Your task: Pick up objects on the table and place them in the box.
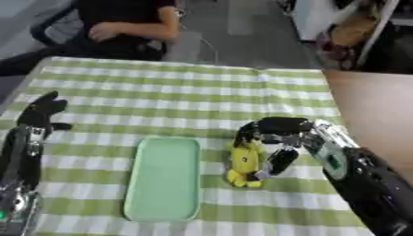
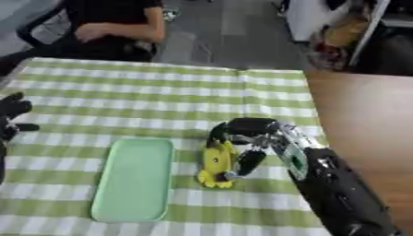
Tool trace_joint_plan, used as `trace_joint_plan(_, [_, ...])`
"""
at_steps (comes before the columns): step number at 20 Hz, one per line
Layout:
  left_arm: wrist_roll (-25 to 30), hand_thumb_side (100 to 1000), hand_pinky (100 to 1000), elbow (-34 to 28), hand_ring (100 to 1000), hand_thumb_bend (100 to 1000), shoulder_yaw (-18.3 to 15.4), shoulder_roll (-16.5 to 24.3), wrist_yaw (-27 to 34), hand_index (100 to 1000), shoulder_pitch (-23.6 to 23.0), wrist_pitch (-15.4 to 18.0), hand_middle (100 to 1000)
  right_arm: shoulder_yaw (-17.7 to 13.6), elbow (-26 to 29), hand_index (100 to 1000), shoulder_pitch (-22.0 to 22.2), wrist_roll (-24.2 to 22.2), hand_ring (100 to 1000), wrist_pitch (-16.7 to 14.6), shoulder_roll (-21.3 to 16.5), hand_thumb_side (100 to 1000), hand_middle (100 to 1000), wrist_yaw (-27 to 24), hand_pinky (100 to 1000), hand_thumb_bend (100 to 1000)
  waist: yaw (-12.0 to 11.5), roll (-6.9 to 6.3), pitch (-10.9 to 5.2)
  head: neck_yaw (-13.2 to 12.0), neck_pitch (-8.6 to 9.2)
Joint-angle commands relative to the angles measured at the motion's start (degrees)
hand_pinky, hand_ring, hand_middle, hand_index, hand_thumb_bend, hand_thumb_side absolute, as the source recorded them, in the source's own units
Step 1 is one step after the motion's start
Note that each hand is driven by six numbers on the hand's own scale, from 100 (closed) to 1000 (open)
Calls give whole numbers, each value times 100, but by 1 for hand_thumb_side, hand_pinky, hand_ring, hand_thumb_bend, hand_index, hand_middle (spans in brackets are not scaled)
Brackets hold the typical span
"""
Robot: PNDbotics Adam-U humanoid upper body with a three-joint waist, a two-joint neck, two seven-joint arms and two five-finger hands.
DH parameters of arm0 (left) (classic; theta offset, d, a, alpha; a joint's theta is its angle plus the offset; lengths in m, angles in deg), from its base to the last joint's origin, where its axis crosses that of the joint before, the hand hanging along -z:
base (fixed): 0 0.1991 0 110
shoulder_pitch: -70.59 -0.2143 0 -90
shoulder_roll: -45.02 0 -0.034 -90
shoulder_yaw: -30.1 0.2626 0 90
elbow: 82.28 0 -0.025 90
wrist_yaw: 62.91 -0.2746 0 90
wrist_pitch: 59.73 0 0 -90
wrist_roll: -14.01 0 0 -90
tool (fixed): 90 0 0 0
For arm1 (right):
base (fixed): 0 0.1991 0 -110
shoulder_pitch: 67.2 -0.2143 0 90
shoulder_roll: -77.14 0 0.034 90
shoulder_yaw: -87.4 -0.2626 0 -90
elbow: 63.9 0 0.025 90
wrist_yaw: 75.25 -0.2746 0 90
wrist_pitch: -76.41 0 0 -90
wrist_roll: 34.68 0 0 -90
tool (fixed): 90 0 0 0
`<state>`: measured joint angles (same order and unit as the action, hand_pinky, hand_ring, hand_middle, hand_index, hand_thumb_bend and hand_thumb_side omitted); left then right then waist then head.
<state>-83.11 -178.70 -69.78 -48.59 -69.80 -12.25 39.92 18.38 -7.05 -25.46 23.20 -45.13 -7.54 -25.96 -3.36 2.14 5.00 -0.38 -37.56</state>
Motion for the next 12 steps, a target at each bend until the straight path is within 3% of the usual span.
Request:
trace_joint_plan(1, [8, 1000, 621, -161, 816, 677, 1, 29, -2, 766, 68, 2, 896, -58, 86, 816, -61, -314, 634, -425, -61, 506, 755, 94, 511, 502, -3, -41, -47, 61, 66])
trace_joint_plan(12, [1, 1000, 622, -180, 818, 676, 2, 32, -8, 765, 66, -6, 896, -50, 138, 800, -47, -104, 599, -467, -85, 495, 740, 295, 450, 507, 3, -43, -46, 52, 51])
